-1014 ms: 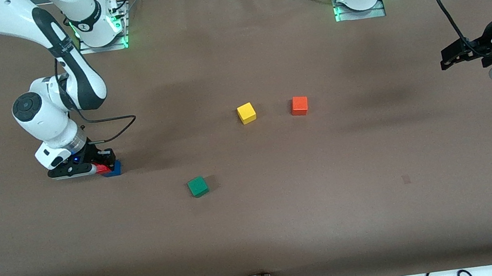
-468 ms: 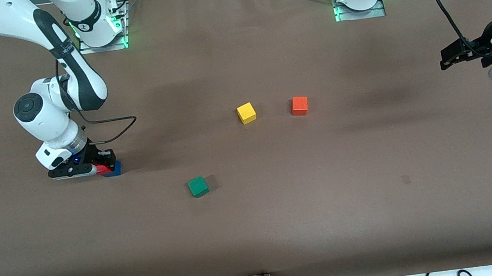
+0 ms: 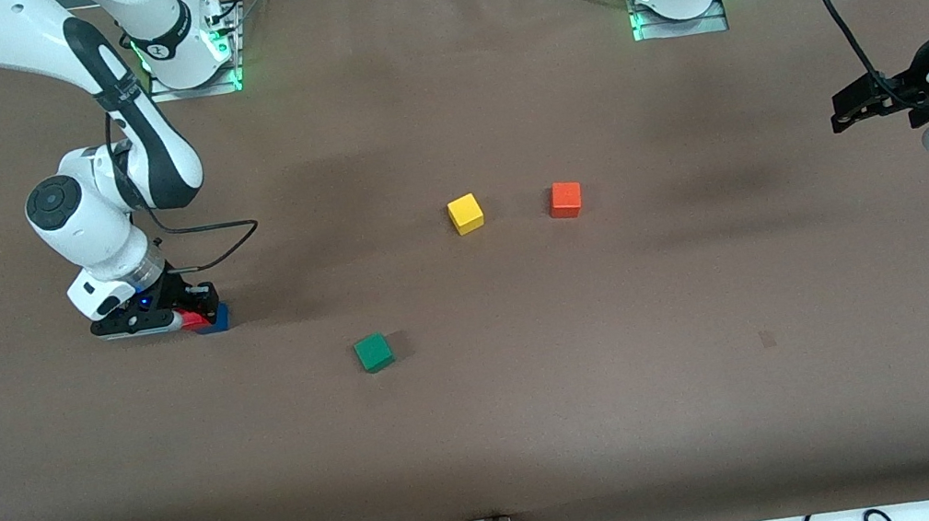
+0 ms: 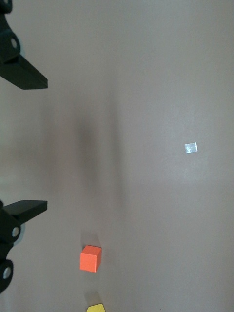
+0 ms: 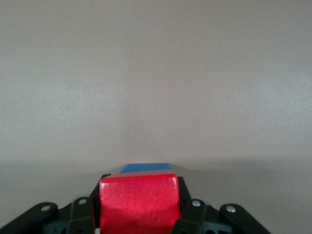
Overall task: Pass red block to right arm, stack on blue
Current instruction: 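Lower the red cube onto the blue cube with the right gripper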
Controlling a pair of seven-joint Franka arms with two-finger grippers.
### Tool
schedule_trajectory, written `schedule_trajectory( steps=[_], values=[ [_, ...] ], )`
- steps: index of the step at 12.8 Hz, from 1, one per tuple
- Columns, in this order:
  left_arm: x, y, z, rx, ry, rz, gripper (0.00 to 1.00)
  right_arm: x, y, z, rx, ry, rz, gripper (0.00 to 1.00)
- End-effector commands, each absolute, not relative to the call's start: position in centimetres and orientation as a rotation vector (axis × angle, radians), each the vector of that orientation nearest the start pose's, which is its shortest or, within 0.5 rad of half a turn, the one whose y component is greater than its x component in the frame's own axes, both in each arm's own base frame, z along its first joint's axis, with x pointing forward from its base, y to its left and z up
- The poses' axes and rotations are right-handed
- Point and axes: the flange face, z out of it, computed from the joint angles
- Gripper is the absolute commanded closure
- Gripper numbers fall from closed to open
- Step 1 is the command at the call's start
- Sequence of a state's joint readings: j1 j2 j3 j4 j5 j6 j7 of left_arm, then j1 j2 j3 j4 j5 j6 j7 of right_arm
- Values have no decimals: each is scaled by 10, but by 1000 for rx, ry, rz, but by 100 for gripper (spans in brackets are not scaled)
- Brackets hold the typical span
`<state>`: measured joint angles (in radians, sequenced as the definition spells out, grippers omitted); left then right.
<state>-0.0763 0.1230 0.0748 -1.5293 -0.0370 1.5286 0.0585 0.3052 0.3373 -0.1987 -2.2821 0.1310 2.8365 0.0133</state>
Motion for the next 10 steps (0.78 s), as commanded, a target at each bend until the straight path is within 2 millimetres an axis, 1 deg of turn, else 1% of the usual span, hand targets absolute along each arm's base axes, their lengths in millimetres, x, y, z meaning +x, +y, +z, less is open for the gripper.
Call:
schedule_trajectory(
  steps=[1, 2, 3, 6, 8, 9, 10],
  values=[
    [585, -6, 573, -3174, 84, 181, 0, 552, 53, 227, -3121, 30, -365, 30],
    [585, -6, 573, -3174, 86, 181, 0, 552, 53, 227, -3122, 28, -365, 19],
    [585, -6, 573, -3174, 86, 181, 0, 552, 53, 227, -3122, 27, -365, 2],
    [585, -7, 574, -3178, 84, 178, 0, 553, 52, 230, -3120, 23, -374, 1],
    [585, -6, 574, -3178, 86, 178, 0, 557, 52, 238, -3116, 22, -388, 0],
    [585, -5, 574, -3178, 84, 176, 0, 559, 48, 244, -3114, 31, -402, 0],
    [585, -5, 574, -3178, 82, 178, 0, 565, 39, 254, -3110, 46, -439, 0]
  ],
)
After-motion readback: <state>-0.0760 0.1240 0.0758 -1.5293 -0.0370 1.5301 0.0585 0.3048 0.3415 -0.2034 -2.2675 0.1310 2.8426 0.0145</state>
